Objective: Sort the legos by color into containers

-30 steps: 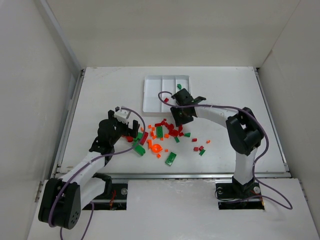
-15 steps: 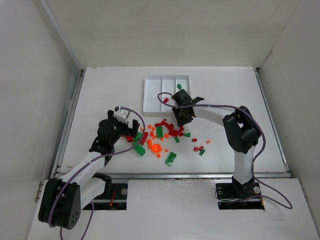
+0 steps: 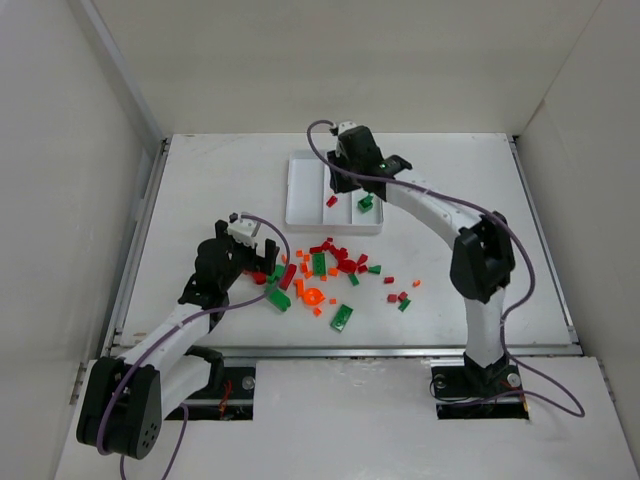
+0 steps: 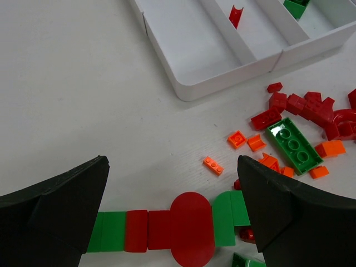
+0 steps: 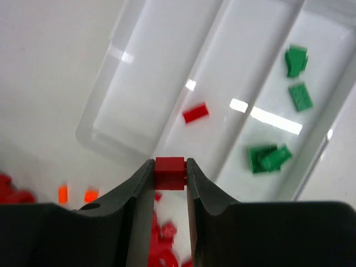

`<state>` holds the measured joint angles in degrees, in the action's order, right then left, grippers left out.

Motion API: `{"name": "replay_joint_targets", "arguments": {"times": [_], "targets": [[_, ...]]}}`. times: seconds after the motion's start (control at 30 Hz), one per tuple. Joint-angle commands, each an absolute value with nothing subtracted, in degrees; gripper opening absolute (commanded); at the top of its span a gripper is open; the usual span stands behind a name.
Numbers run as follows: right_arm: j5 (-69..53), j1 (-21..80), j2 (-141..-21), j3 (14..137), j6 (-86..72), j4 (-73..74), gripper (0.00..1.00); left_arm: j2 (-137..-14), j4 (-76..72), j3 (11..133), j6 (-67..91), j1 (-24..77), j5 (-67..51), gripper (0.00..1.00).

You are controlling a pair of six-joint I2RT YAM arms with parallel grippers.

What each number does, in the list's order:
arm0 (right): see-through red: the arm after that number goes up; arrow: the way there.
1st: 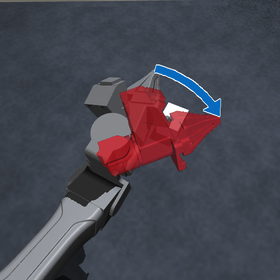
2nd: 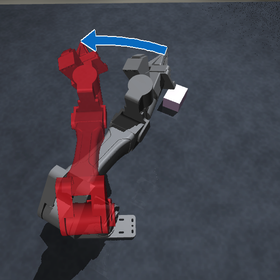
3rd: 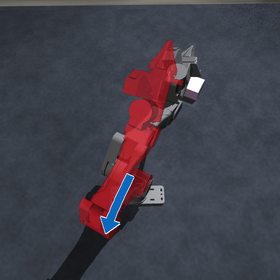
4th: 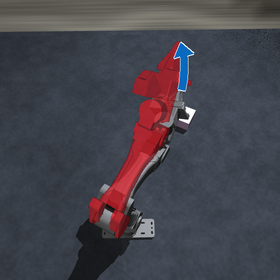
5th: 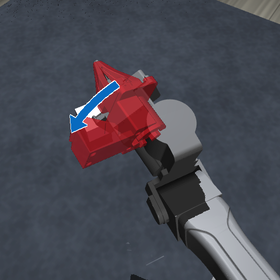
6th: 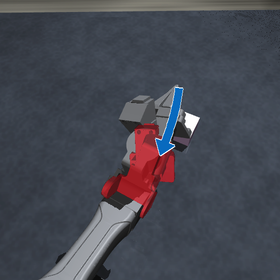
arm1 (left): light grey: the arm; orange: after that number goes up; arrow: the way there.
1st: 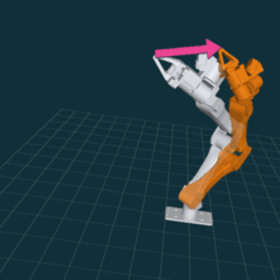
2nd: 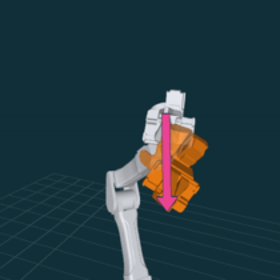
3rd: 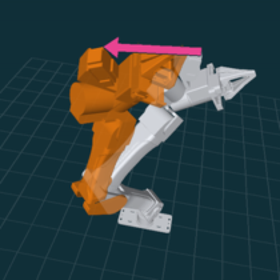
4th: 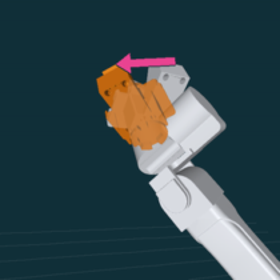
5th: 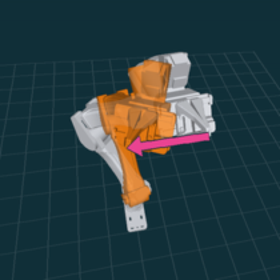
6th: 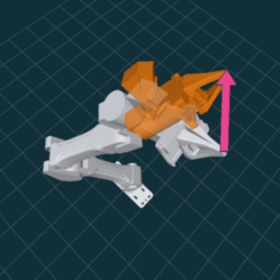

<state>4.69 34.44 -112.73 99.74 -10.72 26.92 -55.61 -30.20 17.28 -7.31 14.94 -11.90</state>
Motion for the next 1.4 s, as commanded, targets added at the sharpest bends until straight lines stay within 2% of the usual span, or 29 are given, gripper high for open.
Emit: {"name": "replay_joint_targets", "arguments": {"times": [0.0,0.07,0.13,0.23,0.33,0.5,0.67,0.77,0.87,1.37], "targets": [[6.42,32.96,-122.33,109.93,-10.37,32.95,0.12,-54.32,-31.82,17.23,-5.98,15.12,-11.78,1.0],[5.55,32.26,-125.49,114.14,-9.59,34.1,0.17,-53.79,-31.21,17.23,-5.98,15.12,-11.78,1.0],[5.54,32.26,-126.03,115.57,-8.96,34.72,0.41,-53.79,-31.2,17.23,-5.98,15.12,-11.78,1.0],[5.54,32.26,-125.43,116.19,-8.96,34.72,0.67,-53.79,-30.67,17.23,-5.98,15.12,-11.78,1.0],[6.15,32.26,-123.58,116.72,-8.44,34.72,0.73,-53.79,-30.67,17.23,-5.98,15.12,-11.78,1.0],[5.54,32.26,-117.35,113.66,-7.91,37.44,0.73,-53.79,-30.67,17.23,-5.98,15.12,-11.78,1.0],[4.05,32.26,-105.58,91.65,-7.38,36.22,0.71,-53.79,-30.67,17.23,-5.98,15.12,-11.78,1.0],[0.01,32.26,-103.37,81.08,-8.61,34.81,0.64,-54.31,-30.67,17.23,-5.98,15.12,-12.3,1.0],[-1.31,33.39,-103.36,76.48,-10.01,33.49,0.63,-54.32,-30.67,17.23,-5.98,15.12,-12.3,1.0],[-4.83,33.93,-110.56,77.96,-12.48,31.29,0.61,-53.79,-30.67,17.23,-5.98,15.12,-12.83,1.0]]}}
